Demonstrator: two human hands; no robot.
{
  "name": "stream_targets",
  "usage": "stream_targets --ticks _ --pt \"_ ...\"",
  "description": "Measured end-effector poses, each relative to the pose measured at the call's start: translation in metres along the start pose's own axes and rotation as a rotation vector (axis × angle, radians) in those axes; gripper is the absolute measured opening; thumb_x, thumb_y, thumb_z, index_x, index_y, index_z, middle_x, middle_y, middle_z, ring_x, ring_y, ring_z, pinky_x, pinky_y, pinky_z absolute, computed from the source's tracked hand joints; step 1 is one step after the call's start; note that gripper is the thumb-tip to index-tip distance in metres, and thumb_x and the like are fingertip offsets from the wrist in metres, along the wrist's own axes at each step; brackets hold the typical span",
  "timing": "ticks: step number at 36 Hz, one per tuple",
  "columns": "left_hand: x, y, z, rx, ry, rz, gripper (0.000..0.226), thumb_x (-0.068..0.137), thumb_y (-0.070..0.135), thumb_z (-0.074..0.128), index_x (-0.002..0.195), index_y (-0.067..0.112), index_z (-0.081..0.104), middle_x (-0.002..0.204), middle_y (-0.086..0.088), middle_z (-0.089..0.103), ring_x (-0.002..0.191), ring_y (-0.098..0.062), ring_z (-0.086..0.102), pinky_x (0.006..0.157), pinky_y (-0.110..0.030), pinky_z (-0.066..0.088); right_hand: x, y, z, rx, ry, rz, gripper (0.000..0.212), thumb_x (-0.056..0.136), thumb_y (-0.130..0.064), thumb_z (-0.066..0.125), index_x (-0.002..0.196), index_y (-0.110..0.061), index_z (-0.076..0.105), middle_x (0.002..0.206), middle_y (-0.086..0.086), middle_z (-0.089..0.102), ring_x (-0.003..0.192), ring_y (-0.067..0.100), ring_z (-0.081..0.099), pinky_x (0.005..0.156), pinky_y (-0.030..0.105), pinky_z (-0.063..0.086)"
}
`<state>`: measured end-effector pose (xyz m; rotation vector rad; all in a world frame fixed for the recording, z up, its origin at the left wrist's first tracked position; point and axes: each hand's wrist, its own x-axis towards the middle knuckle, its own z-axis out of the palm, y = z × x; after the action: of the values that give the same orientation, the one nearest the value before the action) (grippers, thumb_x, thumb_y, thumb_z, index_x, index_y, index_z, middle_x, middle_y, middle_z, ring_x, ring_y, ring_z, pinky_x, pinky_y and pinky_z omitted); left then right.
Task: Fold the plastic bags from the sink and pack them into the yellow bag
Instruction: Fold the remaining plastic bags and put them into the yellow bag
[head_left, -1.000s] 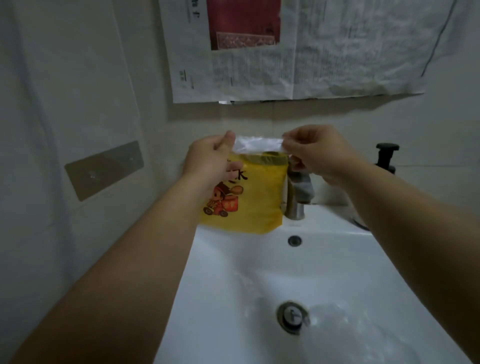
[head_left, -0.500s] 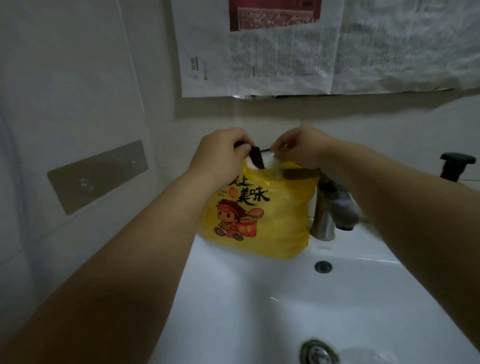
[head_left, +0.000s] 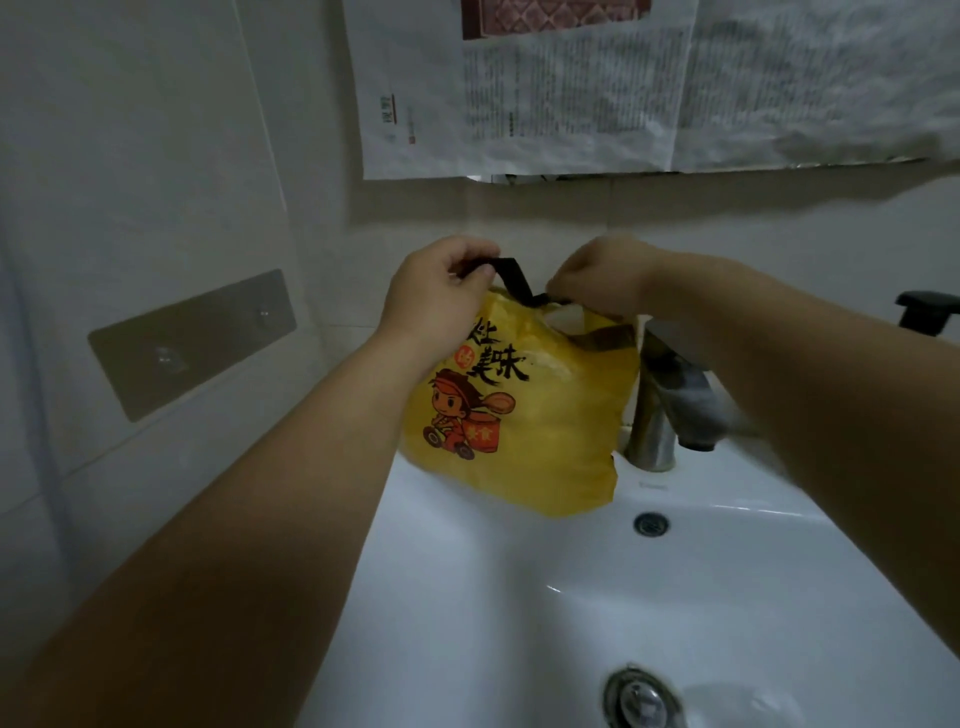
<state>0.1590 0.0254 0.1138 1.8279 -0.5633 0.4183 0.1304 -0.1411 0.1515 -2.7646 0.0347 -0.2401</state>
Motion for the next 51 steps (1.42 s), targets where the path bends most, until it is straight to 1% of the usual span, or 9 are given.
stream_targets --ticks 3,6,12,15,21,28,43,47,51 --pt "-0.006 -0.001 -0.001 0.01 -0.013 -0.01 0.038 0.096 0.013 0.058 0.133 0.02 0.055 0.126 0.005 0.056 0.098 -0.008 0.06 0.086 -0.022 0.055 -0.016 0.002 -0.007 0.226 0.049 -0.017 0.053 0.093 -0.052 0.049 0.13 -0.014 0.057 0.131 0.007 0.057 0.116 0.024 0.053 0.092 0.032 0.039" --pt "-0.017 -0.003 -0.003 0.058 0.006 -0.003 0.053 0.096 0.019 0.059 0.145 0.026 0.039 0.146 0.001 0.037 0.085 0.011 0.053 0.066 0.0 0.044 -0.035 -0.003 -0.005 0.001 -0.132 0.014 0.069 0.083 -0.058 0.061 0.136 -0.016 0.05 0.133 0.004 0.054 0.119 0.025 0.052 0.098 0.035 0.04" --pt "-0.049 -0.008 -0.002 0.161 0.005 -0.093 0.062 0.081 0.033 0.076 0.132 0.03 0.041 0.132 0.0 0.026 0.105 -0.006 0.047 0.09 -0.017 0.044 -0.04 0.005 0.005 -0.122 0.065 0.033 0.027 0.092 -0.015 0.06 0.118 -0.008 0.065 0.112 0.014 0.062 0.09 0.024 0.054 0.074 0.031 0.041" --pt "-0.064 -0.015 0.007 0.304 -0.121 -0.153 0.086 0.071 0.037 0.083 0.14 0.033 0.032 0.139 -0.001 0.019 0.131 -0.021 0.029 0.106 -0.025 0.034 -0.037 0.01 0.007 -0.075 0.212 0.024 0.026 0.095 -0.01 0.053 0.119 -0.006 0.061 0.115 0.016 0.06 0.098 0.028 0.054 0.076 0.032 0.041" --pt "-0.079 -0.028 0.039 0.492 -0.226 -0.242 0.119 0.076 0.03 0.079 0.151 0.038 -0.013 0.155 -0.007 -0.014 0.142 -0.031 -0.001 0.113 -0.039 0.024 -0.037 0.021 0.015 0.102 0.327 0.019 0.032 0.101 -0.016 0.044 0.131 -0.013 0.053 0.14 0.011 0.046 0.127 0.028 0.044 0.092 0.026 0.035" --pt "-0.083 -0.03 0.067 0.546 -0.129 -0.257 0.118 0.08 0.035 0.076 0.151 0.032 -0.018 0.155 -0.014 -0.021 0.14 -0.038 0.004 0.11 -0.042 0.029 -0.048 0.029 0.019 0.125 0.386 -0.034 0.045 0.097 -0.026 0.053 0.14 -0.017 0.044 0.146 0.008 0.039 0.133 0.024 0.039 0.103 0.025 0.031" --pt "-0.126 0.004 0.032 0.492 -0.095 -0.167 0.093 0.082 0.032 0.072 0.154 0.027 0.012 0.155 -0.01 0.004 0.14 -0.034 0.012 0.113 -0.041 0.025 -0.14 0.025 0.034 0.319 0.643 0.012 0.027 0.095 -0.017 0.05 0.12 -0.014 0.06 0.093 0.0 0.059 0.077 0.015 0.056 0.07 0.028 0.047" --pt "-0.158 0.012 0.036 0.407 -0.175 -0.099 0.066 0.087 0.031 0.067 0.144 0.018 0.039 0.147 -0.01 0.03 0.134 -0.031 0.033 0.111 -0.037 0.032 -0.181 0.034 0.049 0.255 0.445 0.034 0.019 0.095 -0.017 0.051 0.109 -0.017 0.064 0.088 -0.001 0.062 0.067 0.009 0.051 0.057 0.016 0.039" --pt "-0.197 0.018 0.055 0.365 -0.329 -0.11 0.056 0.092 0.031 0.064 0.142 0.017 0.045 0.147 -0.008 0.033 0.132 -0.024 0.039 0.105 -0.028 0.034 -0.219 0.055 0.07 0.113 0.066 0.193 0.032 0.094 -0.029 0.059 0.119 -0.011 0.063 0.12 0.009 0.062 0.096 0.019 0.056 0.081 0.028 0.044"
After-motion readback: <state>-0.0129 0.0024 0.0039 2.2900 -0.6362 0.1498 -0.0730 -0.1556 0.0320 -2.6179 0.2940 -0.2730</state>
